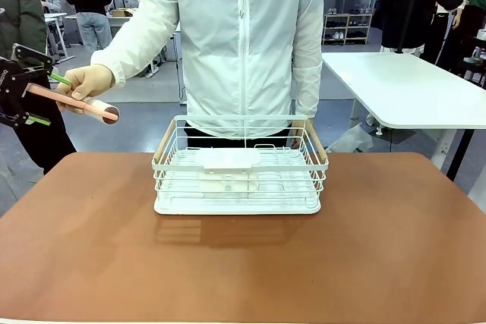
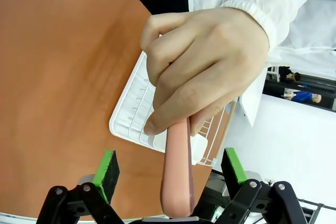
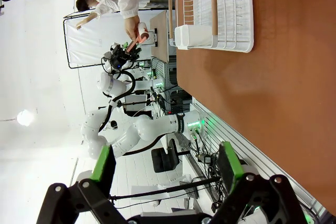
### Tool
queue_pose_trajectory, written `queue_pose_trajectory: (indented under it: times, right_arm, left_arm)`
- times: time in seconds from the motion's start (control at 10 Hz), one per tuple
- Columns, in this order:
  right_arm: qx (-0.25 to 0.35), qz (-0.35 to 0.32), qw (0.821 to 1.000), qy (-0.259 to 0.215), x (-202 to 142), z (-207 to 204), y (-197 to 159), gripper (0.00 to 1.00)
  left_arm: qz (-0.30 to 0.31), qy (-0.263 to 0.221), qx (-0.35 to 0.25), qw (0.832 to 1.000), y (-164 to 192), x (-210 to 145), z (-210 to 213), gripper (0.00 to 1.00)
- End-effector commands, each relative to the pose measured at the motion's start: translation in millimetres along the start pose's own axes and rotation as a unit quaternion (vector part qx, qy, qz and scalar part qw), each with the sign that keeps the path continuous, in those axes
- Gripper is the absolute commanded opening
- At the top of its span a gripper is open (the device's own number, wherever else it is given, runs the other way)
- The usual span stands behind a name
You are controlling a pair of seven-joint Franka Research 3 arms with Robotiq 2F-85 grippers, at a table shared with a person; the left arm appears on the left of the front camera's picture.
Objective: Clean the table.
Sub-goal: Pick up the Lint Roller when the human hands it over.
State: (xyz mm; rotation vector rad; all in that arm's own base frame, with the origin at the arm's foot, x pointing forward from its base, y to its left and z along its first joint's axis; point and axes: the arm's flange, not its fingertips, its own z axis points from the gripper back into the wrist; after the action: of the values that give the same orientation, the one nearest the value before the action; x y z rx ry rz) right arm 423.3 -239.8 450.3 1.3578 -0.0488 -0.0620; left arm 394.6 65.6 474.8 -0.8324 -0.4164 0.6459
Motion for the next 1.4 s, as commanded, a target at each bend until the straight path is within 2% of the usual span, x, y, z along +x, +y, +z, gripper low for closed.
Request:
queue_pose_trajectory:
  times: [0.0,0.3,0.6,0.7,0.8,0.9,1.0,1.1,1.2,1.3]
  right_arm:
    - [0.000,0.001,1.000,-0.001,-1.2,0.1,1.6,1.00]
    - [0.000,0.001,1.000,-0.001,-1.2,0.1,1.6,1.00]
    - [0.000,0.001,1.000,-0.001,-1.2,0.1,1.6,1.00]
    - [0.000,0.001,1.000,-0.001,-1.2,0.1,1.6,1.00]
    - [0.000,0.001,1.000,-0.001,-1.2,0.1,1.6,1.00]
    - [0.000,0.001,1.000,-0.001,-1.2,0.1,1.6,1.00]
    - [0.000,0.001,1.000,-0.001,-1.2,0.1,1.6,1.00]
    - [0.000,0.001,1.000,-0.001,-1.2,0.1,1.6,1.00]
    - [0.000,0.001,1.000,-0.001,-1.2,0.1,1.6,1.00]
    - [0.000,0.001,1.000,-0.001,-1.2,0.1,1.6,1.00]
  left_arm:
    - [-0.006,-0.024,-0.009,1.000,-2.7,3.8,-6.4,1.00]
    - [0.002,-0.019,-0.010,1.000,-2.0,8.5,-11.8,0.98]
    - [0.003,-0.024,-0.016,1.000,-3.2,11.2,-11.8,0.66]
    - [0.002,-0.020,-0.020,1.000,-3.7,10.7,-11.8,0.58]
    - [0.003,-0.021,-0.020,1.000,-3.6,10.5,-12.9,0.46]
    - [0.003,-0.020,-0.022,1.000,-4.2,10.3,-12.4,0.38]
    - [0.002,-0.019,-0.022,1.000,-4.7,9.2,-13.0,0.26]
    - [0.002,-0.019,-0.021,1.000,-4.9,8.7,-12.9,0.18]
    - [0.001,-0.019,-0.020,1.000,-4.8,8.8,-13.4,0.06]
    - [0.002,-0.020,-0.021,1.000,-4.8,9.2,-13.3,0.00]
